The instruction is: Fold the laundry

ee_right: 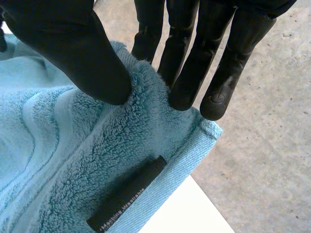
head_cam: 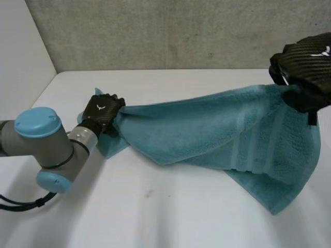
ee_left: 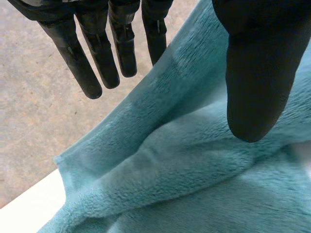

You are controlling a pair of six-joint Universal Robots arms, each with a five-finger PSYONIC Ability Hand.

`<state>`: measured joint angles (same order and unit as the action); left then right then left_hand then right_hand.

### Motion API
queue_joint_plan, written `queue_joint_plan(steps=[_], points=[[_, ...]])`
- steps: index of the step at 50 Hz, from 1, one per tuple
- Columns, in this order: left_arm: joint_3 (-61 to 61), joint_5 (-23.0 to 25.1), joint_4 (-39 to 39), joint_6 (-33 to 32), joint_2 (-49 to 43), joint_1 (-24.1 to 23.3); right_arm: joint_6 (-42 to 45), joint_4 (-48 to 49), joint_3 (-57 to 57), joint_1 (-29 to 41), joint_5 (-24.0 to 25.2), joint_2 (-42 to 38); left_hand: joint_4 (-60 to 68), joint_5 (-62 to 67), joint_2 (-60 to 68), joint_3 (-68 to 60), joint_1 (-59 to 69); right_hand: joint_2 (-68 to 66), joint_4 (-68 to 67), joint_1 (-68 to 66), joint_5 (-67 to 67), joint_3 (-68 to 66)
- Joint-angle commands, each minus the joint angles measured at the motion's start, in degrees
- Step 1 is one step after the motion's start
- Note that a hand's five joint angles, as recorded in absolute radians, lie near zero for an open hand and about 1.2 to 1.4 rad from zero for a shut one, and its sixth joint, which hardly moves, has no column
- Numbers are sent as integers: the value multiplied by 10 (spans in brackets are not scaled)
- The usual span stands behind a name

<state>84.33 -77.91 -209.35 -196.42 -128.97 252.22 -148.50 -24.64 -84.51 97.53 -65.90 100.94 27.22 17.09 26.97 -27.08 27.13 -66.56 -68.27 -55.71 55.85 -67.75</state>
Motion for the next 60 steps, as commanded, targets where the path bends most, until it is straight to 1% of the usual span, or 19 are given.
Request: queue_joint_plan(steps=[1, 11, 15, 18, 20, 23, 25, 27, 29, 30, 36, 38, 39, 42, 43, 47, 51, 54, 60], points=[[-57, 0, 22, -1, -34, 0, -3, 1, -48, -94, 124, 38, 33, 35, 36, -35, 34, -134, -117, -243, 142, -123], [-118, 10, 29, -13, -65, 2, -3, 28, -86, -113, 160, 42, 54, 55, 56, -55, 55, -134, -117, -243, 142, -123], [-139, 39, 45, -18, -76, 2, -4, 49, -90, -110, 158, 42, 69, 70, 71, -70, 70, -134, -117, -243, 142, -123], [-161, 79, 61, -17, -91, 1, -7, 55, -89, -108, 158, 42, 129, 130, 132, -131, 130, -134, -117, -243, 142, -123], [-165, 81, 62, -17, -94, 0, -9, 56, -89, -108, 158, 42, 138, 139, 140, -139, 139, -134, -117, -243, 142, -123], [-173, 82, 62, -17, -104, -1, -21, 65, -87, -109, 156, 40, 205, 206, 208, -206, 206, -134, -117, -243, 142, -123], [-191, 81, 62, -18, -126, -5, -26, 72, -84, -109, 155, 37, 337, 339, 340, -339, 338, -134, -117, -243, 142, -123], [-196, 81, 63, -18, -131, -5, -28, 76, -83, -109, 155, 36, 363, 364, 365, -364, 364, -134, -117, -243, 142, -123], [-210, 78, 62, -18, -142, -5, -37, 90, -77, -109, 150, 31, 527, 528, 530, -529, 528, -134, -117, -243, 142, -123], [-213, 74, 61, -18, -143, -5, -37, 90, -77, -109, 150, 31, 528, 529, 530, -529, 529, -134, -117, -243, 142, -123], [-246, -4, 24, -23, -132, -3, -44, 141, -34, -101, 112, -50, 528, 529, 530, -529, 529, -134, -117, -243, 142, -123], [-259, -32, -19, -25, -113, -1, -44, 153, -7, -83, 91, -81, 528, 529, 530, -529, 529, -134, -117, -243, 142, -123], [-268, -39, -51, -25, -96, 2, -43, 165, 31, -56, 62, -120, 528, 529, 530, -529, 529, -134, -117, -243, 142, -123], [-279, -39, -90, -25, -66, 6, -40, 177, 100, -19, 7, -184, 528, 529, 530, -529, 529, -134, -117, -243, 142, -123], [-291, -40, -107, -24, -51, 7, -36, 185, 155, 1, -31, -223, 528, 529, 530, -529, 529, -134, -117, -243, 142, -123], [-325, -44, -127, -24, -9, 18, -36, 217, 307, 32, -111, -301, 528, 529, 530, -529, 529, -134, -117, -243, 142, -123], [-340, -48, -131, -23, 38, 26, -43, 273, 415, 46, -156, -347, 528, 529, 530, -529, 529, -134, -117, -243, 142, -123], [-329, -51, -131, -19, 70, 26, -50, 313, 421, 58, -165, -354, 528, 529, 530, -529, 529, -134, -117, -243, 142, -123], [-200, -49, -136, -19, 160, 37, -65, 398, 296, 92, -151, -300, 528, 529, 530, -529, 529, -134, -117, -243, 142, -123]])
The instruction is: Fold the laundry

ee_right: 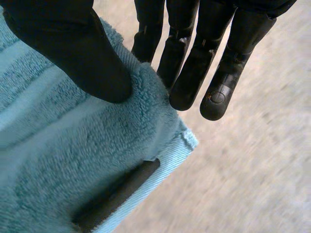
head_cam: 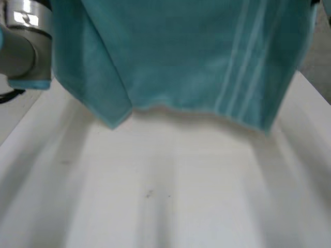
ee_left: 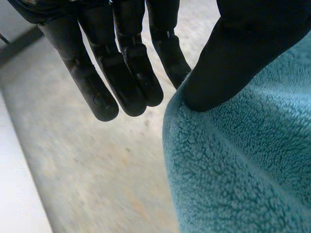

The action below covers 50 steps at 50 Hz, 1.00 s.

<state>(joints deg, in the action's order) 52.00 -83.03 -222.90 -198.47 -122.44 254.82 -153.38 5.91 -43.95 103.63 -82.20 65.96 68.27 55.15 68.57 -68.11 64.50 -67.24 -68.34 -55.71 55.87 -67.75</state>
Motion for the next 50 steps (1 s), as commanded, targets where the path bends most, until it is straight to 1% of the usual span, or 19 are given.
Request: queue_joint_plan(steps=[1, 3, 4, 6, 7, 10, 11, 14, 17, 18, 21, 23, 26, 27, 29, 30, 34, 41, 50], points=[[146, 2, -1, 2, 105, 15, -17, 96, -132, 30, 17, 58, 117, 148, 114, -119, 155, -128, -117, -243, 141, -123], [169, 2, 0, 2, 116, 17, -17, 97, -177, 27, 31, 75, 117, 148, 114, -119, 155, -128, -117, -243, 141, -123], [225, 4, 3, -1, 135, 22, -17, 97, -199, 27, 41, 81, 117, 148, 114, -119, 155, -128, -117, -243, 141, -123], [303, 6, 5, -3, 157, 23, -13, 88, -289, 25, 69, 101, 117, 148, 114, -119, 155, -128, -117, -243, 141, -123], [359, 8, 6, -3, 173, 24, -13, 88, -290, 25, 70, 102, 117, 148, 114, -119, 155, -128, -117, -243, 141, -123], [439, 13, 11, -5, 191, 25, -11, 54, -398, 24, 99, 119, 117, 148, 114, -119, 155, -128, -117, -243, 141, -123], [486, 18, 18, -6, 193, 25, -10, 48, -415, 23, 103, 118, 117, 148, 114, -119, 155, -128, -117, -243, 141, -123], [548, 35, 40, -5, 187, 24, 5, 24, -467, 5, 102, 112, 117, 148, 114, -119, 155, -128, -117, -243, 141, -123], [564, 44, 60, -7, 162, 23, 27, 20, -494, -13, 98, 99, 117, 148, 114, -119, 155, -128, -117, -243, 141, -123], [565, 44, 79, -10, 138, 23, 40, 22, -504, -21, 95, 88, 39, 70, 36, -41, 77, -128, -117, -243, 141, -123], [558, 45, 113, -18, 115, 29, 45, 24, -511, -32, 94, 80, -7, 24, -10, 5, 31, -128, -117, -243, 141, -123], [548, 44, 145, -25, 107, 33, 41, 24, -513, -35, 92, 81, -71, -39, -74, 69, -33, -128, -117, -243, 141, -123], [544, 45, 172, -26, 106, 43, 39, 23, -513, -38, 85, 91, -227, -196, -230, 225, -189, -128, -117, -243, 141, -123], [545, 45, 176, -26, 106, 43, 36, 23, -514, -39, 85, 95, -232, -201, -235, 231, -195, -128, -117, -243, 141, -123], [545, 45, 178, -25, 107, 43, 24, 23, -515, -39, 83, 104, -239, -208, -242, 238, -201, -128, -117, -243, 141, -123], [547, 45, 177, -24, 108, 42, 4, 24, -517, -40, 83, 114, -284, -253, -287, 282, -246, -128, -117, -243, 141, -123], [547, 41, 172, -22, 108, 39, -52, 24, -518, -59, 82, 129, -360, -329, -363, 358, -322, -128, -117, -243, 141, -123], [550, 36, 171, -22, 105, 38, -78, 24, -520, -97, 78, 152, -374, -342, -377, 372, -336, -128, -117, -243, 141, -123], [586, 37, 184, -22, 128, 50, -76, 26, -536, -99, 79, 146, -372, -341, -375, 370, -334, -128, -117, -243, 141, -123]])
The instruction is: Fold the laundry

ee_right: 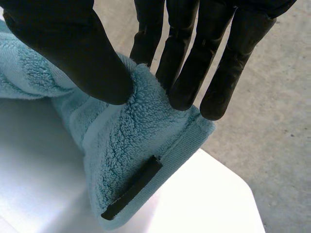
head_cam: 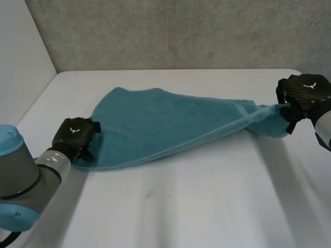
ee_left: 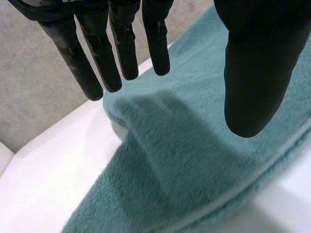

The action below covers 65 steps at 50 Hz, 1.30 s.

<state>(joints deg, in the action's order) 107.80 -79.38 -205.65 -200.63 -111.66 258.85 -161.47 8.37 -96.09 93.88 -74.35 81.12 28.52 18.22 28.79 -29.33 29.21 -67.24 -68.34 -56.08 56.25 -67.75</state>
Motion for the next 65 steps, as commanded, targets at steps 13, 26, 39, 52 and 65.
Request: queue_joint_plan(steps=[13, 26, 39, 52, 65], points=[[59, 10, 60, -7, 86, 75, 19, 16, -10, 2, -22, -51, 42, 45, 40, -34, 35, -128, -117, -239, 137, -123], [58, 34, 58, -56, 36, 84, 26, 18, -16, 2, -21, -51, 79, 82, 77, -71, 72, -128, -117, -239, 137, -123], [29, 33, 52, -63, -2, 84, 27, 18, -16, 2, -21, -56, 110, 113, 107, -101, 103, -128, -117, -239, 137, -123], [3, 33, 44, -63, -35, 83, 30, 18, -16, 2, -21, -55, 150, 153, 147, -142, 143, -128, -117, -239, 137, -123], [-22, 33, 45, -63, -55, 83, 32, 18, -16, 2, -21, -56, 232, 235, 230, -224, 225, -128, -117, -239, 137, -123]])
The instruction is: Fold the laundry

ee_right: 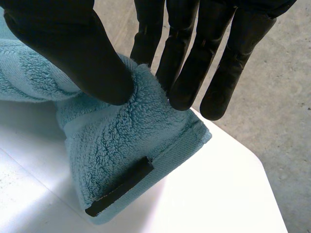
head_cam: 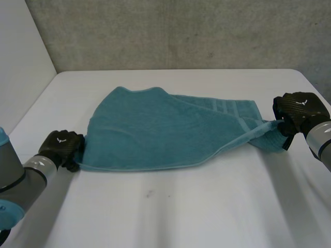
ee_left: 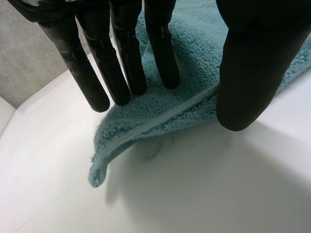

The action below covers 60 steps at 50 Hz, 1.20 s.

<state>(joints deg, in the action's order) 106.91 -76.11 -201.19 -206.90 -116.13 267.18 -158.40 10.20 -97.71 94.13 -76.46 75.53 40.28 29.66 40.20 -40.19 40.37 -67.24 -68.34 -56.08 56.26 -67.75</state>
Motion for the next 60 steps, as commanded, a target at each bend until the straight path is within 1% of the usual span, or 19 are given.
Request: queue_joint_plan(steps=[1, 6, 8, 17, 21, 27, 28, 30, 33, 37, 40, 41, 45, 48, 51, 53, 56, 57, 60], points=[[-14, 0, -1, -1, -10, 0, 0, 0, 1, 0, 0, 1, 130, 136, 131, -131, 129, -128, -117, -239, 137, -123], [-22, 0, -1, -1, -19, 0, 0, 0, 2, -1, 0, 0, 254, 260, 255, -255, 253, -128, -117, -239, 137, -123], [-26, 0, -1, -1, -23, 0, 0, 0, 2, -1, 0, 1, 397, 403, 398, -398, 396, -128, -117, -239, 137, -123], [-36, -5, 0, -16, 4, -1, 4, -13, 32, -5, 2, 7, 397, 403, 398, -398, 396, -128, -117, -239, 137, -123], [-28, -7, 5, -21, 98, -1, 27, -75, 66, -7, 2, 38, 397, 403, 398, -398, 396, -128, -117, -239, 137, -123], [-26, -8, 14, -14, 271, 2, 97, -222, 136, -10, 11, 99, 397, 403, 398, -398, 396, -128, -117, -239, 137, -123], [-26, -8, 14, -14, 271, 2, 124, -268, 160, -12, 11, 109, 397, 403, 398, -398, 396, -128, -117, -239, 137, -123], [-29, -4, 27, -14, 347, 13, 183, -358, 199, -23, 11, 119, 397, 403, 398, -398, 396, -128, -117, -239, 137, -123], [-35, -1, 61, -18, 377, 21, 228, -409, 211, -25, 11, 120, 397, 403, 398, -398, 396, -128, -117, -239, 137, -123], [-34, 1, 124, -20, 363, 20, 287, -452, 205, -22, 10, 111, 397, 403, 398, -398, 396, -128, -117, -239, 137, -123], [-33, -1, 155, -23, 299, 20, 303, -450, 191, -19, 4, 96, 397, 403, 398, -398, 396, -128, -117, -239, 137, -123], [-35, -2, 160, -23, 279, 20, 304, -443, 189, -18, 2, 49, 397, 403, 398, -398, 396, -128, -117, -239, 137, -123], [-53, -9, 170, -52, 165, 19, 304, -422, 204, -17, -10, -35, 397, 403, 398, -398, 396, -128, -117, -239, 137, -123], [-72, -11, 169, -75, 109, 18, 304, -411, 214, -15, -25, -59, 397, 403, 398, -398, 396, -128, -117, -239, 137, -123], [-108, -19, 169, -100, 56, 9, 303, -371, 259, 21, -66, -112, 397, 403, 398, -398, 396, -128, -117, -239, 137, -123], [-182, -44, 171, -118, 1, -9, 303, -349, 286, 38, -85, -136, 397, 403, 398, -398, 396, -128, -117, -239, 137, -123], [-254, -61, 165, -119, -25, -22, 303, -317, 337, 59, -114, -164, 397, 403, 398, -398, 396, -128, -117, -239, 137, -123], [-282, -67, 164, -119, -31, -25, 303, -282, 408, 75, -140, -180, 397, 403, 398, -398, 396, -128, -117, -239, 137, -123], [-396, -73, 152, -122, -43, -41, 302, -235, 493, 86, -162, -187, 397, 403, 398, -398, 396, -128, -117, -239, 137, -123]])
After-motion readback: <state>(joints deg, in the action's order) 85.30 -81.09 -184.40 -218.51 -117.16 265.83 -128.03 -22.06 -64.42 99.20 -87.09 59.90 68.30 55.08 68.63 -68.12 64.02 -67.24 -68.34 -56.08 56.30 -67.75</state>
